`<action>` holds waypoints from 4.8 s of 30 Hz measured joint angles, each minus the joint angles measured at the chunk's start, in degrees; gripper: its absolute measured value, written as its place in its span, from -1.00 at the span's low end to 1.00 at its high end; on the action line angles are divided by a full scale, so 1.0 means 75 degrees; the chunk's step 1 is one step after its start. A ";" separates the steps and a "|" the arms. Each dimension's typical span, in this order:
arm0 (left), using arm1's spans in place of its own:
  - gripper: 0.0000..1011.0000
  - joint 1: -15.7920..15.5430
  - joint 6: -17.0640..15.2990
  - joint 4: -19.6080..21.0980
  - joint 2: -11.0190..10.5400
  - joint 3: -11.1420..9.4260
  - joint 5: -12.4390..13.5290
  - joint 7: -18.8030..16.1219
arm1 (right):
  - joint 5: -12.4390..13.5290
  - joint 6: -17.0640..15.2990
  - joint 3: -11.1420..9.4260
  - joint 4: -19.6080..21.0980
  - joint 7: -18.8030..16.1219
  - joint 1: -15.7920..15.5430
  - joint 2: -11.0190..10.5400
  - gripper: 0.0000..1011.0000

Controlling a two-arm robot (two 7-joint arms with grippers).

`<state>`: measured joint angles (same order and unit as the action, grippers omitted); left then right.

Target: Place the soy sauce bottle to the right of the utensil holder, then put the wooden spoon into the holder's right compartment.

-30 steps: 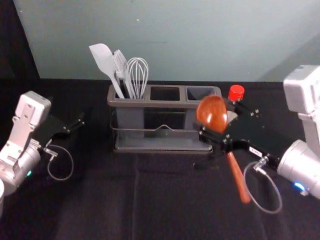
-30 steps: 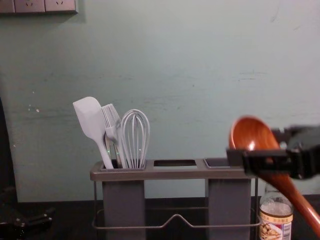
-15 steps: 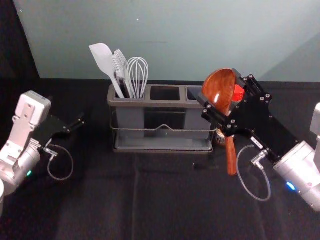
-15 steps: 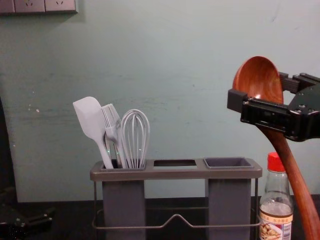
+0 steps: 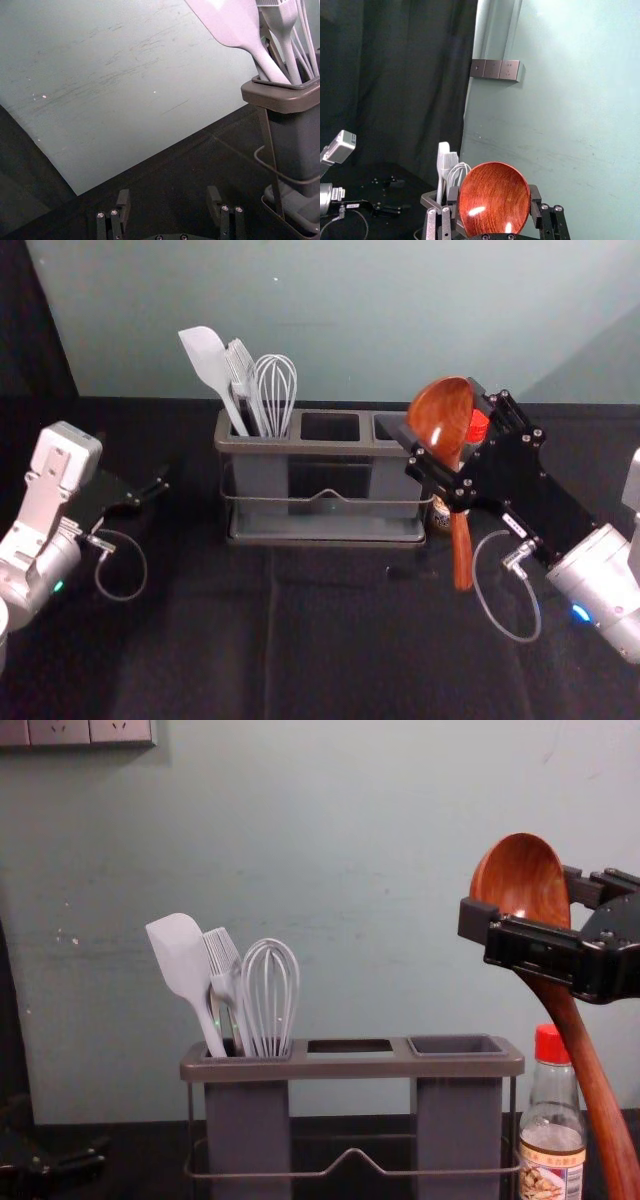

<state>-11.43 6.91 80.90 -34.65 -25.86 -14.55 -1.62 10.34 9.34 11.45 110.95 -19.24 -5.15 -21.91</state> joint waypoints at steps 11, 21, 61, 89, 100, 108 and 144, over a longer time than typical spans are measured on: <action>0.99 0.0000 0.0000 0.0000 0.0000 0.0000 0.0000 0.0000 | 0.0030 0.0082 -0.0020 -0.0005 0.0012 0.0063 0.0013 0.65; 0.99 0.0000 0.0000 0.0000 0.0000 0.0000 0.0000 0.0000 | 0.0198 0.0539 0.0010 -0.0531 -0.0131 0.0933 0.0209 0.66; 0.99 0.0000 0.0000 0.0000 0.0000 0.0000 0.0001 0.0000 | -0.0356 0.3562 0.0551 -0.4960 -0.0400 0.3840 0.1769 0.66; 0.99 0.0001 0.0000 0.0000 0.0000 0.0000 0.0000 0.0000 | -0.0586 0.4251 0.0415 -0.5878 -0.0511 0.3497 0.2083 0.66; 0.99 0.0000 0.0000 0.0000 0.0000 0.0000 0.0001 0.0001 | -0.0630 0.4305 0.0355 -0.5871 -0.0521 0.3298 0.2085 0.66; 0.99 0.0000 0.0000 0.0000 0.0000 0.0000 0.0000 0.0000 | -0.0616 0.4357 0.0301 -0.5861 -0.0513 0.3183 0.2102 0.66; 0.99 0.0000 0.0000 0.0000 0.0000 0.0000 0.0000 0.0000 | -0.0408 0.3999 -0.0517 -0.3235 -0.0139 0.1433 0.1634 0.98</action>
<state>-11.44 6.91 80.90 -34.65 -25.86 -14.55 -1.62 7.28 39.33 7.57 86.68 -20.28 5.60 -9.65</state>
